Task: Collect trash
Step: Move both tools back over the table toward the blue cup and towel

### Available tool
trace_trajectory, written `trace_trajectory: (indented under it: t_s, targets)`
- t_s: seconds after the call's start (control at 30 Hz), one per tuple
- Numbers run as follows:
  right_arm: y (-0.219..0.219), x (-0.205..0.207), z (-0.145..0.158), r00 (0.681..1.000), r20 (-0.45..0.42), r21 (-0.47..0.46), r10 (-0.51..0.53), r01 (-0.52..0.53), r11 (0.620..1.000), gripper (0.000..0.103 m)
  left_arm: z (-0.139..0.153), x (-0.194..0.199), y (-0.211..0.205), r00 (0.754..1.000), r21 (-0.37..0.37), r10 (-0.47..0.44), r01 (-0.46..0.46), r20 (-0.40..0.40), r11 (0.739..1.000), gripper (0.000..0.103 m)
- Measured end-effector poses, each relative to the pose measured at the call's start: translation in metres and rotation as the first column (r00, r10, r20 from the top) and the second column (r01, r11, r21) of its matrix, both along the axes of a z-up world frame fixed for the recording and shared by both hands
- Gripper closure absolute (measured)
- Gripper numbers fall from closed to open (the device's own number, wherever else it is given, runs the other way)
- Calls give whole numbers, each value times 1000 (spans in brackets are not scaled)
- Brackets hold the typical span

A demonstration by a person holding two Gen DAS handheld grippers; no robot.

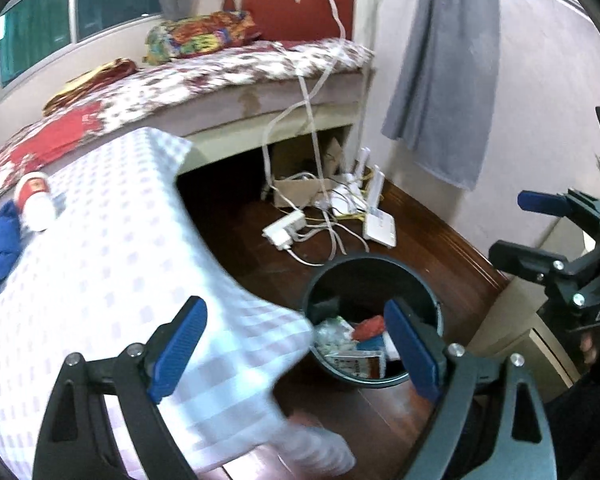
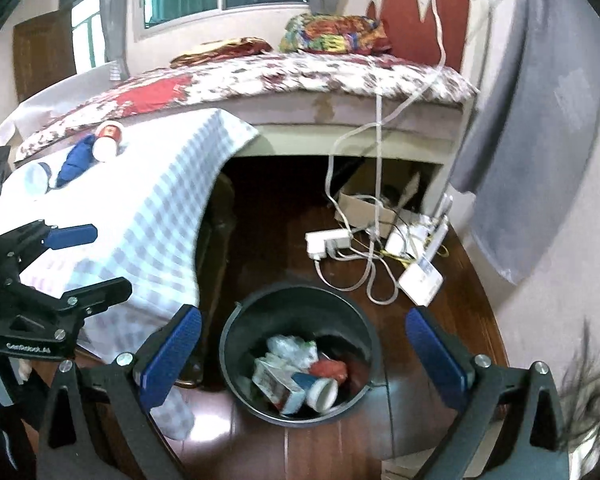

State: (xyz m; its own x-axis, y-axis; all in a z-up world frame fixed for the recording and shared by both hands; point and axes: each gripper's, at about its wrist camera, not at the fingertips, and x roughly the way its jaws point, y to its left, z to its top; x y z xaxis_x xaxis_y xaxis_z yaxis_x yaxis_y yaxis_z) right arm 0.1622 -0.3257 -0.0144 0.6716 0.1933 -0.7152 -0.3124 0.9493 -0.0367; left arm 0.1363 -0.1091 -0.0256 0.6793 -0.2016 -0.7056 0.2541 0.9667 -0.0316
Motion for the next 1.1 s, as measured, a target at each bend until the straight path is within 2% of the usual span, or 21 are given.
trace_trajectory:
  t_s: [0.2,0.4,0.57,0.67,0.73,0.9,1.1]
  targets:
    - [54,2,16,996,48,2,80,-81,997,0,9,-9,55,993,-15,110,-110,35,994,11]
    - [134,13,27,977,92,26,191,-194,981,0,11,-19,124,967,-29,248,-247,61,969,11]
    - [202,19,30,956,113,30,270,-275,961,0,7,-32,183,929,-60,365,-361,64,931,11]
    - [240,31,25,951,57,57,304,-307,950,0,4,-38,217,905,-58,421,-417,58,907,11]
    - [267,38,22,952,24,34,305,-305,952,0,3,-42,241,886,-57,460,-457,58,887,11]
    - [314,45,25,949,58,42,309,-312,949,0,1,-49,293,839,-58,540,-537,60,841,13]
    - [367,60,26,937,49,78,345,-348,934,0,-3,-50,352,777,-77,626,-622,63,779,15]
